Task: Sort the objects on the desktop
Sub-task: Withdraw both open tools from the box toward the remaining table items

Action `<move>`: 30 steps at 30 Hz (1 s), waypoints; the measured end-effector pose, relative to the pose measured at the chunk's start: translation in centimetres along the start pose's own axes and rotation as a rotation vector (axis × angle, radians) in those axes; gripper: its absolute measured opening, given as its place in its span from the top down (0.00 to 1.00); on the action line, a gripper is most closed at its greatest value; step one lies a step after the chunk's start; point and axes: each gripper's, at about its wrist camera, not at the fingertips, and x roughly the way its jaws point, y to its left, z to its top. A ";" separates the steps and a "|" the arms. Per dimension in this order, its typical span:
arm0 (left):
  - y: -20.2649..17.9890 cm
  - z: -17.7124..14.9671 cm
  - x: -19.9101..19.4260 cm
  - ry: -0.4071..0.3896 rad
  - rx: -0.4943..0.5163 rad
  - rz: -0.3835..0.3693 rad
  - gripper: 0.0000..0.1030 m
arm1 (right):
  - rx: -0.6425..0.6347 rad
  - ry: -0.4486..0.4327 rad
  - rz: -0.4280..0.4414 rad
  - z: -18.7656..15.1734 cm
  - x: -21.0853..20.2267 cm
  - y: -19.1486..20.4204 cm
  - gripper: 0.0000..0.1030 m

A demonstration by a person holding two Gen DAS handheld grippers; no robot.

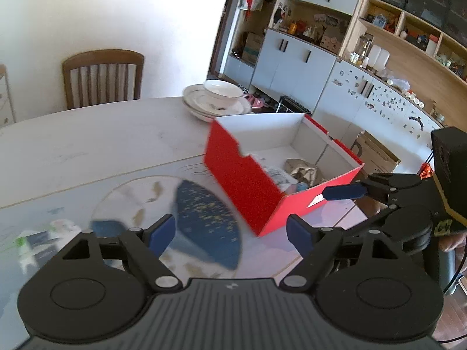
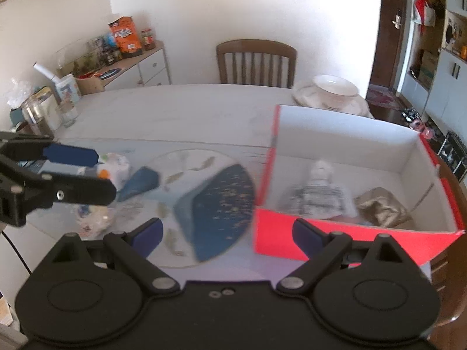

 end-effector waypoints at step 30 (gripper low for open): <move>17.3 -5.9 -4.1 0.027 0.058 0.155 0.00 | -0.174 0.037 0.058 -1.2 6.8 17.6 0.00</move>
